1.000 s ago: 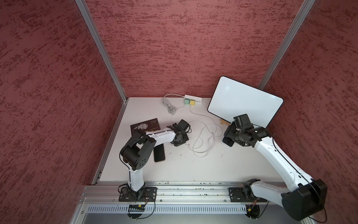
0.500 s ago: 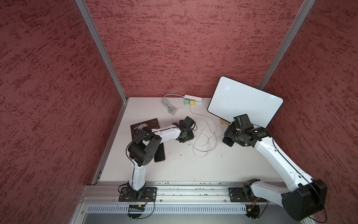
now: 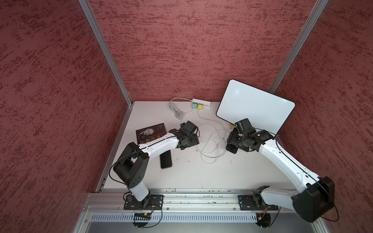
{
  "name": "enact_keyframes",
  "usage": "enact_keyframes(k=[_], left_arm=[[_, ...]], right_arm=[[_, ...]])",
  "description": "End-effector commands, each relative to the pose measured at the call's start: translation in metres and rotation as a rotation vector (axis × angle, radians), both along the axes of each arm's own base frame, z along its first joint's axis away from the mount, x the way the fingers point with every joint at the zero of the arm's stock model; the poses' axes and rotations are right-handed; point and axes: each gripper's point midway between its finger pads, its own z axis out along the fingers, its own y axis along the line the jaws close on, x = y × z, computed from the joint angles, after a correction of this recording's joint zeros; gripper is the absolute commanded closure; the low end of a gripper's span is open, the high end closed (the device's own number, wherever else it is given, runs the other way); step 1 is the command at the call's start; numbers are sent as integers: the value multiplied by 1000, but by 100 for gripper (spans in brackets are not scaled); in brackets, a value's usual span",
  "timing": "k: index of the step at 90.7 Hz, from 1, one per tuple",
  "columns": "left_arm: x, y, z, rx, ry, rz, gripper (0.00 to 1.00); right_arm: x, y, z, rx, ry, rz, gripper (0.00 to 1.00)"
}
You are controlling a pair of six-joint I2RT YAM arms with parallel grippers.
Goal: Unplug the charging cable from the phone
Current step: Move the charging cable to the center of the board, then place the phone at the center of the board.
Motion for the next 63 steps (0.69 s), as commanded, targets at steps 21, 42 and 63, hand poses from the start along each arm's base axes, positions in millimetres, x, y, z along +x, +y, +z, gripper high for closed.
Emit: enact_keyframes(k=[21,42,63], left_arm=[[-34,110,22,99,-68,200,19],[-64,168,26,55,-82,344,18],[-78,186,22,23,-77,399,18]], right_arm=[[20,98,10,13,-53,217,76],[15,181,-22,-19,13,388,76],[11,242,-50,-66,75,535,77]])
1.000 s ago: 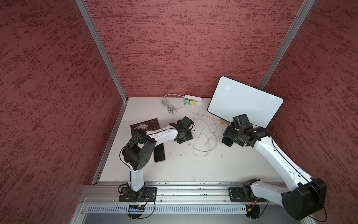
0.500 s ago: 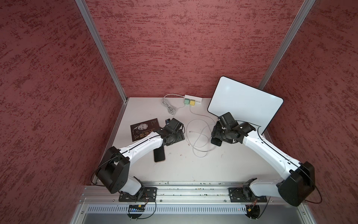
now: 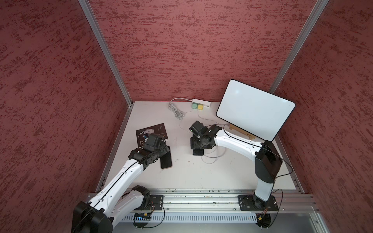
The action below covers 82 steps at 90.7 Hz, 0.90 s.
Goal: Unplug the charging cable from the phone
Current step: Place the phone at the center of the board.
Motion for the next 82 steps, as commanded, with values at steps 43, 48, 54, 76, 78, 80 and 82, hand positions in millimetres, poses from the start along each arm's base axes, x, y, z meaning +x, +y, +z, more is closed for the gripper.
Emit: enact_keyframes(k=[43,48,54,76,78,80,82], left_arm=[[-6,2,-18,-62,39,25,18],[-6,2,-19,-64,43,26,17],[-6,1,-20,-66,43,27,17],[-5,-1,-23,-76,50,25,17],[-4,-1,-23,-76,51,25,17],[-4,-1,-24,-76,52,25,17],[-4,-1,-24,-76,52,25,17]], right_arm=[[-9,75,-43,-65,68,185,76],[-9,76,-47,-70,73,187,76],[-10,77,-50,-75,81,188,76],[-15,78,-66,-96,114,180,75],[-16,78,-67,-98,117,179,75],[-16,78,-68,-99,119,178,75],[-16,78,-70,-100,121,177,74]])
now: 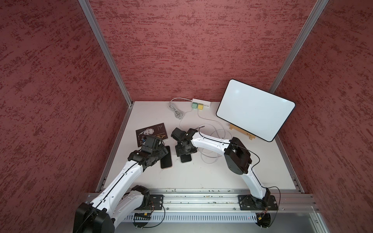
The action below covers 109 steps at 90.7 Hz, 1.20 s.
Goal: Unplug the charging cable from the phone
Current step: Place the phone at the center of the board.
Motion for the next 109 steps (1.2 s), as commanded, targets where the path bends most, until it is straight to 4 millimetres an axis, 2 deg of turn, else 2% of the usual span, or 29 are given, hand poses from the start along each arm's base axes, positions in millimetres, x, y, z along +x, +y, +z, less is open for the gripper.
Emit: enact_keyframes(k=[1,12,24,38,50,53,70,77,85,95,109], left_arm=[[3,0,-3,-13,-4,12,17],[3,-1,-3,-20,-4,12,17],[3,-1,-3,-22,-3,13,17],[3,-1,-2,-22,-3,13,17],[4,-3,-2,-26,-4,10,16],[4,-3,-2,-26,-5,8,13],[8,-5,5,-25,-21,-5,8],[12,-6,9,-31,-30,-9,0],[15,-8,14,-33,-40,-18,0],[22,-11,21,-36,-61,-32,0],[34,-17,34,-30,-88,-62,0]], right_arm=[[-2,8,-1,7,5,-2,73],[-2,9,-7,-1,12,-11,70],[-1,8,-10,-11,15,-18,61],[-1,10,-4,0,8,-17,30],[3,9,6,11,-18,-10,22],[4,10,11,15,-29,-4,19],[11,13,48,77,-115,34,14],[15,10,63,86,-156,37,12],[20,6,81,100,-196,33,11],[29,-7,98,93,-247,11,11],[45,-38,120,87,-328,-48,11]])
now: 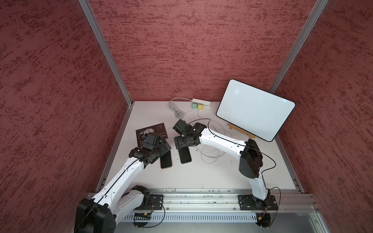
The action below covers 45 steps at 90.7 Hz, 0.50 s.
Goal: Unplug the charging cable from the phone
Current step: Place the phone at the center of the board, then reset both arms
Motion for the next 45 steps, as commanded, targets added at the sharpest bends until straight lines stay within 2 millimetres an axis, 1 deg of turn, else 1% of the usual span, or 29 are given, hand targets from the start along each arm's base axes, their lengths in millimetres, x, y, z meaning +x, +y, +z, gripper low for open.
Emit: enact_keyframes(k=[1,13,19,26,34,45], left_arm=[[18,-7,20,-3,-63,-36,0],[36,-16,27,30,-88,-101,0],[45,-22,28,50,-85,-139,0],[58,-30,35,69,-102,-180,0],[73,-27,47,135,-149,-194,0],[95,-14,58,217,-192,-196,0]], right_arm=[[21,-33,18,-30,-99,-68,11],[35,-72,33,-52,-187,-162,11],[41,-95,39,-62,-228,-215,11],[46,-123,47,-72,-288,-276,12],[53,-160,57,-115,-393,-364,13],[54,-207,76,-165,-548,-454,14]])
